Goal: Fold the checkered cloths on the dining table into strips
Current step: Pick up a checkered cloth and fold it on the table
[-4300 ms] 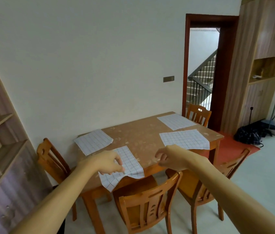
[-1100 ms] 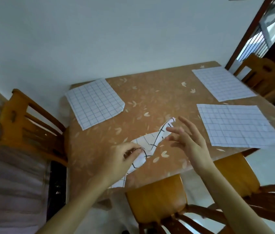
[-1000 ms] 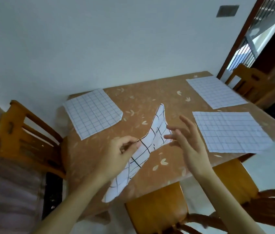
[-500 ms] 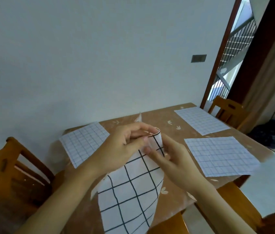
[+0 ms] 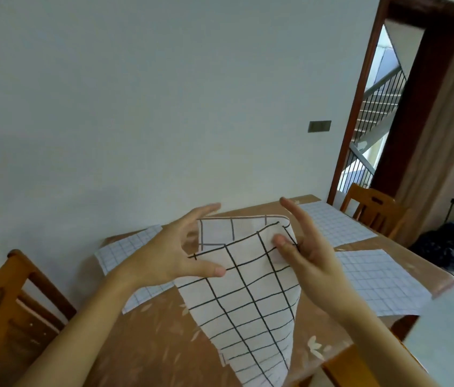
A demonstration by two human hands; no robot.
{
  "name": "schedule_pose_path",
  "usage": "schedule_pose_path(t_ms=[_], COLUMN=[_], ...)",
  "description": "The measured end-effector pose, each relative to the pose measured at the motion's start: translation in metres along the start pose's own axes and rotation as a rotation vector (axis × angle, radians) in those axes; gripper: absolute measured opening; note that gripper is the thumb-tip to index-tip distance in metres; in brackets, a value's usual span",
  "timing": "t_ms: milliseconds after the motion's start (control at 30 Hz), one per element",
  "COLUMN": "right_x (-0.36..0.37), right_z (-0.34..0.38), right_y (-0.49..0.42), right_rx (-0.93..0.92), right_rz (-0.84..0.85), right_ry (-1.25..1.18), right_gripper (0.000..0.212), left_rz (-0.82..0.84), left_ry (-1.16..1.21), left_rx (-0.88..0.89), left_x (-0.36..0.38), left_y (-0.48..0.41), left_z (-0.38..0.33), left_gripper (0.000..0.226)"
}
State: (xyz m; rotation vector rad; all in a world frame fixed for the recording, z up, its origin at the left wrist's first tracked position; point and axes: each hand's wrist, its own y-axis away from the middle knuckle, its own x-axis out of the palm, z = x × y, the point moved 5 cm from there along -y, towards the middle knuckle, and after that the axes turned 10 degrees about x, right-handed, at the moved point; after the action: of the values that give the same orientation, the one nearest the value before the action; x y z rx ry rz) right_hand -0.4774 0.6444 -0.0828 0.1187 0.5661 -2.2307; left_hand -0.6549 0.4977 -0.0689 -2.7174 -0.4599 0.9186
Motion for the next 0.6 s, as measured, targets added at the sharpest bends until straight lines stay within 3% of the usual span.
schedule_pose_path(t_ms=[67, 167, 267, 467, 600], right_x=[-0.006, -0.014, -0.019, -0.025, -0.028], right_z=[0.0, 0.003, 0.007, 0.015, 0.013], right_y=[0.0, -0.001, -0.001, -0.003, -0.005], right_rx=[0.012, 0.063, 0.039, 0.022, 0.007], right_rz=[-0.004, -0.015, -0.067, -0.142, -0.144], right_ry=[-0.015, -0.171, -0.138, -0.057, -0.037], right_gripper=[0.047, 0.023, 0.039, 0.015, 0.037], left_rz=[-0.039, -0.254, -0.344, -0.401, -0.37], left_ry=[0.038, 0.002, 0.028, 0.085, 0.168], left_rx=[0.04, 0.079, 0.107, 0.136, 0.095], left_x=[0.0, -0.004, -0.005, -0.007, -0.009], left_y=[-0.003, -0.003, -0.005, -0.008, -0.005], left_z=[-0.007, -0.018, -0.023, -0.025, -0.019], left_gripper=[0.065, 0.03, 0.011, 0.03, 0.022])
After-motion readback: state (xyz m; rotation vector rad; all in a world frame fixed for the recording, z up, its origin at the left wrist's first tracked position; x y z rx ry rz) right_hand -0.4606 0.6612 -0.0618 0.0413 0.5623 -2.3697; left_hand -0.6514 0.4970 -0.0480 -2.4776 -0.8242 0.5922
